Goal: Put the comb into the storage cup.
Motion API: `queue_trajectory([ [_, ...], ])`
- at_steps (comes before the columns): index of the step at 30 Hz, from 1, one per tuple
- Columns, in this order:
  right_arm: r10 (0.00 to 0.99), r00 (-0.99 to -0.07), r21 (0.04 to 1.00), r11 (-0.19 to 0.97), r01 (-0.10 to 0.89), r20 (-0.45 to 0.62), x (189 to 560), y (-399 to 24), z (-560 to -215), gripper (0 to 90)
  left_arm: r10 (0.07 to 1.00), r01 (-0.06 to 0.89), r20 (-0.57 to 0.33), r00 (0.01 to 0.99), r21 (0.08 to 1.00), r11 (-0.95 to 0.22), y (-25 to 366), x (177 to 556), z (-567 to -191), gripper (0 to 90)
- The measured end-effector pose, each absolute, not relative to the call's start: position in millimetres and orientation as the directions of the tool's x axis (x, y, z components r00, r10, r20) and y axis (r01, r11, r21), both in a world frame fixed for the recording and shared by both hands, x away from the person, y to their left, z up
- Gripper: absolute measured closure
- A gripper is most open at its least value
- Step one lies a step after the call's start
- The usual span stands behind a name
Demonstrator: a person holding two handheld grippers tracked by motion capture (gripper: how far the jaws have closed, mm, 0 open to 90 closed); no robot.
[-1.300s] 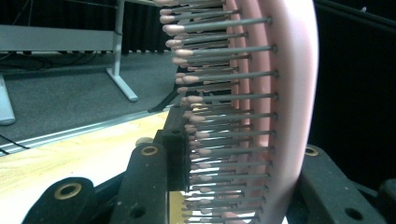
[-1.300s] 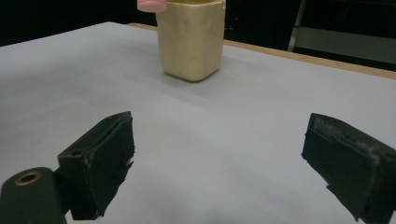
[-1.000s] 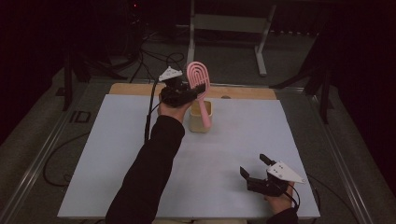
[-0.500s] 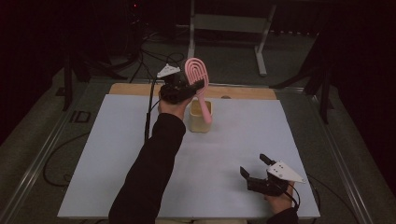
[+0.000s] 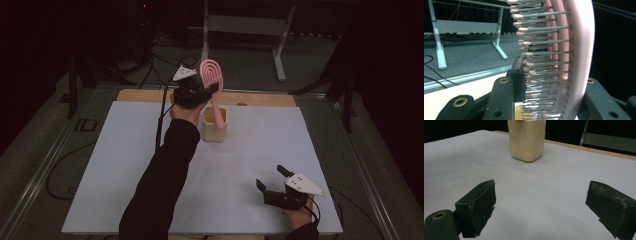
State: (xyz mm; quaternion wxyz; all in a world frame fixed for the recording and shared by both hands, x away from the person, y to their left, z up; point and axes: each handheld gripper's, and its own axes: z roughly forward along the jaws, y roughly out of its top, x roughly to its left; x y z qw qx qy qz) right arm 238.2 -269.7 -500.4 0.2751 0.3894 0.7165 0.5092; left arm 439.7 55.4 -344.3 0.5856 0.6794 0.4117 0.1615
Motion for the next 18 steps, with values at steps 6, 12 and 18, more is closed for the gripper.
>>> queue_trajectory([
  [6,0.838,-0.546,0.945,0.177,0.276,0.003,238.4,-270.1,-500.3,9.0,0.757,0.365,-0.266,0.597,0.93,0.039,54.3,441.9,-345.6,64.3],
  [12,0.838,-0.545,0.944,0.176,0.278,0.004,238.4,-270.2,-500.4,9.0,0.759,0.36,-0.267,0.594,0.932,0.046,50.8,443.2,-346.4,64.3],
  [18,0.84,-0.543,0.945,0.173,0.278,0.007,238.5,-270.7,-500.2,9.0,0.771,0.353,-0.241,0.589,0.935,0.023,48.3,447.5,-347.0,64.3],
])
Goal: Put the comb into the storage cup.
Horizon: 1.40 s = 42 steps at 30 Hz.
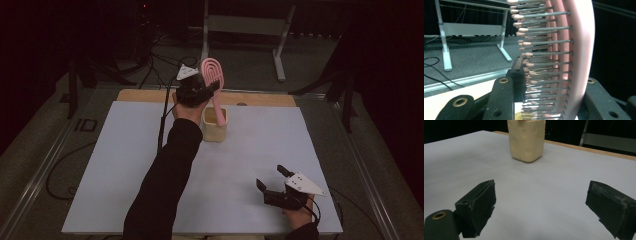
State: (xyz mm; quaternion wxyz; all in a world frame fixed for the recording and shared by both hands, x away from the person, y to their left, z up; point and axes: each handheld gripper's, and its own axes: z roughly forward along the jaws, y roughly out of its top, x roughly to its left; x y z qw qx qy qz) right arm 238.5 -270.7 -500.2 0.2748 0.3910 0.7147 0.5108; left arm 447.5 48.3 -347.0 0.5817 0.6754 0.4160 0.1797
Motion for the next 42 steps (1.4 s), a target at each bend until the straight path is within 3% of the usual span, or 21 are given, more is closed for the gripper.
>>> queue_trajectory([
  [42,0.837,-0.547,0.944,0.173,0.28,0.008,239,-270,-501,9.0,0.793,0.339,-0.235,0.562,0.94,0.038,39,456,-356,64.1],
])
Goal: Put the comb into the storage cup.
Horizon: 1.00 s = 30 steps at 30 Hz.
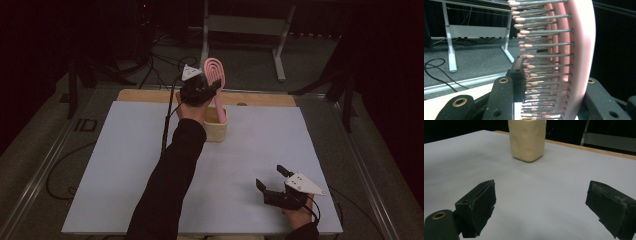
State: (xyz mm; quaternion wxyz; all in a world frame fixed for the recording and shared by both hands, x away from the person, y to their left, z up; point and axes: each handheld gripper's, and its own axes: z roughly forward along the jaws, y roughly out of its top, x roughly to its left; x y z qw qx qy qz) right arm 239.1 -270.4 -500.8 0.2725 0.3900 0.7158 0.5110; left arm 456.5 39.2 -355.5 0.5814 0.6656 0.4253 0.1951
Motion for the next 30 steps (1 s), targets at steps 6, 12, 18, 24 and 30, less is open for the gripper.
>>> queue_trajectory([
  [6,0.835,-0.55,0.944,0.175,0.28,0.008,239,-270,-501,9.0,0.801,0.341,-0.221,0.556,0.94,0.023,39,457,-358,64.1],
  [12,0.836,-0.548,0.944,0.175,0.279,0.007,239,-270,-501,9.0,0.801,0.348,-0.219,0.558,0.937,0.013,36,457,-363,64.1],
  [18,0.838,-0.546,0.944,0.174,0.28,0.007,239,-271,-501,9.0,0.802,0.352,-0.219,0.556,0.936,0.012,34,457,-366,64.0],
  [24,0.838,-0.545,0.944,0.174,0.279,0.007,239,-271,-501,9.0,0.802,0.352,-0.217,0.556,0.936,0.01,35,457,-367,64.0],
  [30,0.837,-0.547,0.945,0.174,0.278,0.007,239,-271,-501,9.0,0.805,0.361,-0.221,0.551,0.933,0.009,35,457,-371,64.0],
])
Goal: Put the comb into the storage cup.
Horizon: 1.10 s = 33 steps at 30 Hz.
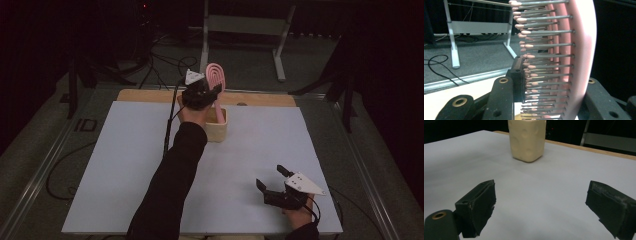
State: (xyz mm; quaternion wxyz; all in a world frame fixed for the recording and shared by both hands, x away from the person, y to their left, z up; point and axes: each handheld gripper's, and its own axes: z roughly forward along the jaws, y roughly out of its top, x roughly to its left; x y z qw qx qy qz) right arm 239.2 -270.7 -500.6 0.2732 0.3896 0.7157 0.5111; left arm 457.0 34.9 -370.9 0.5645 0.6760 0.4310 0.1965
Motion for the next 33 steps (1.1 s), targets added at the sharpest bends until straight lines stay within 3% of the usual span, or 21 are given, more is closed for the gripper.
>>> queue_trajectory([
  [33,0.834,-0.551,0.944,0.175,0.28,0.009,240,-270,-501,9.0,0.804,0.411,-0.245,0.542,0.912,0.001,34,454,-398,63.6],
])
